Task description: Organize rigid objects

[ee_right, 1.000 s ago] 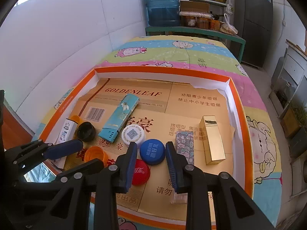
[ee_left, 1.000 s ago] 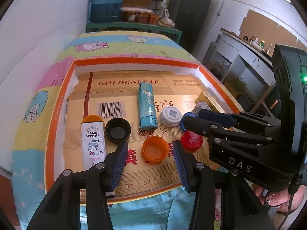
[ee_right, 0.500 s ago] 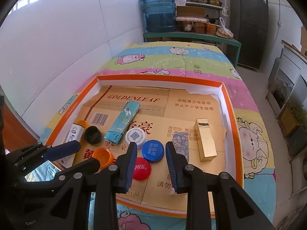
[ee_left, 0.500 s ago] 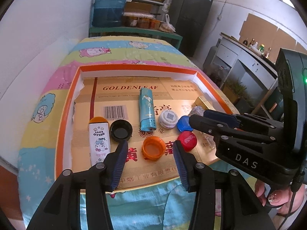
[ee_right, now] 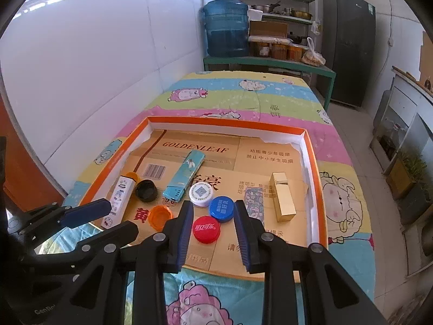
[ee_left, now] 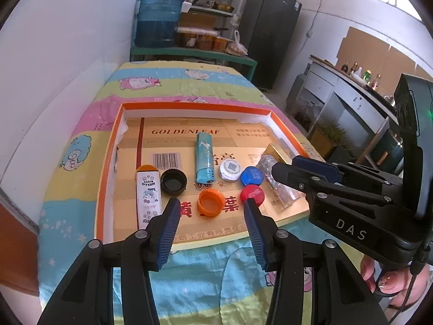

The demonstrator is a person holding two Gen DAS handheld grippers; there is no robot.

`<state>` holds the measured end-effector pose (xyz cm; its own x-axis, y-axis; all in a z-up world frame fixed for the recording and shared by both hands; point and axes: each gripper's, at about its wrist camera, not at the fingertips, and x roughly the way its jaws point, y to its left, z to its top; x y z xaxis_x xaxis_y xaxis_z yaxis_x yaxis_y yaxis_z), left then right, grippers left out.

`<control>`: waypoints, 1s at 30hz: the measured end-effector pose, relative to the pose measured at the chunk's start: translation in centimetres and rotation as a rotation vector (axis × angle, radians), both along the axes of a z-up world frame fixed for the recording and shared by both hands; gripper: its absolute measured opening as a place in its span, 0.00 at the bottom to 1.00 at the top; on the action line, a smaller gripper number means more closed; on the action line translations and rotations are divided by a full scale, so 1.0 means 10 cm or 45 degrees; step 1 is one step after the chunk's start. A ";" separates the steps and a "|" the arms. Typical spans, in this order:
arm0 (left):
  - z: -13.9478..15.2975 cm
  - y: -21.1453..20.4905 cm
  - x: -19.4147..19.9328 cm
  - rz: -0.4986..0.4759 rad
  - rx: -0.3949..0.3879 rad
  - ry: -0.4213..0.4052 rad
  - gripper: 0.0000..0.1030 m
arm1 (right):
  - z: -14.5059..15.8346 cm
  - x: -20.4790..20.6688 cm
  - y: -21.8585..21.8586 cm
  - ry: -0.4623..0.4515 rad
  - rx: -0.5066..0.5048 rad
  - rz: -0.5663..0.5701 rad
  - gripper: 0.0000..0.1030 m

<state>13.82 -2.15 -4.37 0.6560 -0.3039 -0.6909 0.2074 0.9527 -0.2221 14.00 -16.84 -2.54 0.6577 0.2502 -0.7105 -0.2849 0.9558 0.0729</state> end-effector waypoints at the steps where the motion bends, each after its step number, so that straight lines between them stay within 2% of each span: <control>1: 0.02 0.01 -0.01 0.000 0.000 -0.004 0.49 | 0.02 -0.02 0.00 -0.004 0.000 0.000 0.30; 21: 0.32 0.10 -0.42 0.030 -0.023 -0.088 0.49 | 0.27 -0.40 0.07 -0.066 -0.022 -0.028 0.30; 30: 0.40 0.15 -0.59 0.052 -0.035 -0.107 0.49 | 0.28 -0.52 0.02 -0.047 -0.018 -0.172 0.30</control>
<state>7.93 -0.63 -0.34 0.7237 -0.2937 -0.6246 0.1876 0.9546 -0.2314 8.77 -16.66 0.26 0.7105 0.1479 -0.6880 -0.1562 0.9864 0.0508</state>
